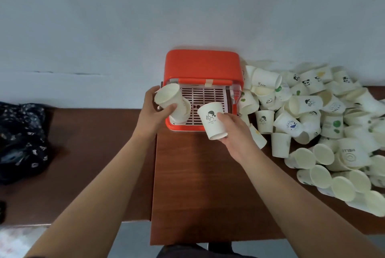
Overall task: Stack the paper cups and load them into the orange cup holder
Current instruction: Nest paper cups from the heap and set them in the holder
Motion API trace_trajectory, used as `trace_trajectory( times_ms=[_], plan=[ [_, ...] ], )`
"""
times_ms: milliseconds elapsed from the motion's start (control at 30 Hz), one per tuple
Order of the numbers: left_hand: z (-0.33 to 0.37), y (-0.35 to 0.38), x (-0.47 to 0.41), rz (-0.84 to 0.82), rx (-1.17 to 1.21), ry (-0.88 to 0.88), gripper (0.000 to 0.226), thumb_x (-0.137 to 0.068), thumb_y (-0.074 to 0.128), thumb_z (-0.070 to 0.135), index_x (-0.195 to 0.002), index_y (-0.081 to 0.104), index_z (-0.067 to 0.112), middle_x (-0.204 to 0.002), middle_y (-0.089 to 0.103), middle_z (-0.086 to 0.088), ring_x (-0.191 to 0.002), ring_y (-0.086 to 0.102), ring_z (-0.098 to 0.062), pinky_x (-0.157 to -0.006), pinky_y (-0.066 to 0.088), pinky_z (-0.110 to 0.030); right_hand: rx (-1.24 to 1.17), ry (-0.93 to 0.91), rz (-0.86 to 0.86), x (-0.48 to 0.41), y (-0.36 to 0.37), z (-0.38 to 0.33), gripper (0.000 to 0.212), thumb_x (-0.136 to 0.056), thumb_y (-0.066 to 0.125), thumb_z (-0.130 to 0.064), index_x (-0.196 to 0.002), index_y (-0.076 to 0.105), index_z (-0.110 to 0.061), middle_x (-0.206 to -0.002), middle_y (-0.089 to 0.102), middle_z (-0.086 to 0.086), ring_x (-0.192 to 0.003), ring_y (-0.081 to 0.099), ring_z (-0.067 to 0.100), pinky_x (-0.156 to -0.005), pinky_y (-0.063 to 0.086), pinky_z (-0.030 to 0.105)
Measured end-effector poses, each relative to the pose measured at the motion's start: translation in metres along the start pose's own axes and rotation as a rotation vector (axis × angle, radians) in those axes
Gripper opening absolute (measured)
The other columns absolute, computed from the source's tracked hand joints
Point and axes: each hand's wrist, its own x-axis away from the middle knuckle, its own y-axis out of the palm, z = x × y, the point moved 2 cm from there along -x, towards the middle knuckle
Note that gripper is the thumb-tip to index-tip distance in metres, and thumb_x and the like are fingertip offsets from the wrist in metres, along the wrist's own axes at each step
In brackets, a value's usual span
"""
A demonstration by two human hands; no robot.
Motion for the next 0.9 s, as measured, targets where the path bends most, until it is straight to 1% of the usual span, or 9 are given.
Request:
trace_trajectory(
  times_ms=[100,167,267,433,600,667,733,800,900],
  plan=[
    [-0.008,0.008,-0.006,-0.016,-0.078,0.037,0.069,-0.088,0.076,0.018,-0.146,0.039,0.027,-0.133,0.055,0.012,-0.117,0.057,0.001,-0.086,0.05,-0.011,-0.002,-0.001,0.014,-0.003,-0.002,0.004,0.049,-0.091,0.071,-0.025,-0.135,0.051,-0.016,-0.125,0.065,0.01,-0.104,0.071,0.024,-0.093,0.056,0.055],
    [-0.015,0.01,-0.012,0.002,-0.16,0.07,0.069,-0.086,0.077,0.019,-0.143,0.04,0.024,-0.136,0.052,0.006,-0.122,0.055,-0.009,-0.092,0.051,-0.019,-0.012,0.001,0.018,-0.007,-0.003,0.007,0.061,-0.087,0.074,-0.027,-0.14,0.046,-0.018,-0.127,0.064,0.008,-0.106,0.07,0.023,-0.095,0.055,0.055],
    [-0.029,0.014,-0.022,-0.006,-0.271,0.068,0.073,-0.081,0.079,0.027,-0.143,0.04,0.025,-0.139,0.049,0.005,-0.126,0.051,-0.012,-0.103,0.051,-0.036,-0.022,0.007,0.007,-0.01,-0.004,0.008,0.072,-0.079,0.076,-0.029,-0.142,0.044,-0.017,-0.129,0.064,0.008,-0.11,0.069,0.023,-0.098,0.053,0.057],
    [-0.044,0.02,-0.029,-0.097,-0.583,0.083,0.08,-0.079,0.083,0.039,-0.147,0.044,0.023,-0.149,0.038,-0.004,-0.139,0.038,-0.026,-0.113,0.038,-0.046,-0.022,0.003,-0.099,-0.015,0.001,0.005,0.068,-0.077,0.074,-0.028,-0.137,0.052,-0.008,-0.128,0.067,0.011,-0.114,0.068,0.025,-0.099,0.053,0.055],
    [-0.041,0.011,-0.035,-0.273,-0.75,0.001,0.093,-0.078,0.08,0.044,-0.155,0.03,0.029,-0.159,0.021,-0.005,-0.15,0.018,-0.029,-0.119,0.029,-0.054,0.173,-0.093,-0.106,-0.023,0.02,-0.008,0.048,-0.079,0.07,-0.032,-0.124,0.064,-0.016,-0.117,0.072,0.001,-0.11,0.069,0.019,-0.099,0.054,0.052],
    [-0.036,0.005,-0.033,-0.273,-0.711,-0.006,0.086,-0.079,0.075,0.049,-0.153,0.034,0.03,-0.155,0.03,-0.002,-0.147,0.025,-0.023,-0.118,0.032,-0.053,0.269,-0.155,-0.077,-0.025,0.03,-0.015,0.056,-0.074,0.072,-0.039,-0.127,0.062,-0.022,-0.119,0.071,-0.005,-0.111,0.067,0.014,-0.097,0.056,0.046],
    [-0.025,0.0,-0.025,-0.186,-0.549,0.007,0.066,-0.087,0.067,0.049,-0.146,0.047,0.025,-0.146,0.043,0.003,-0.138,0.043,-0.016,-0.114,0.04,-0.045,0.362,-0.243,-0.09,-0.027,0.04,-0.021,0.058,-0.078,0.074,-0.037,-0.132,0.057,-0.025,-0.122,0.067,-0.009,-0.112,0.065,0.011,-0.091,0.058,0.036],
    [-0.009,0.0,-0.016,-0.114,-0.319,-0.002,0.047,-0.097,0.061,0.044,-0.138,0.057,0.023,-0.135,0.056,0.011,-0.124,0.057,-0.008,-0.105,0.048,-0.032,0.45,-0.326,-0.121,-0.028,0.05,-0.025,0.055,-0.085,0.074,-0.03,-0.136,0.053,-0.024,-0.126,0.063,-0.008,-0.113,0.061,0.009,-0.085,0.057,0.026],
    [0.011,0.01,-0.008,-0.172,-0.115,0.015,0.037,-0.102,0.055,0.032,-0.138,0.058,0.022,-0.124,0.068,0.013,-0.114,0.064,-0.002,-0.087,0.05,-0.013,0.513,-0.404,-0.162,-0.029,0.065,-0.028,0.058,-0.086,0.075,-0.027,-0.138,0.049,-0.025,-0.131,0.058,-0.009,-0.118,0.057,0.006,-0.088,0.055,0.024]
  ],
)
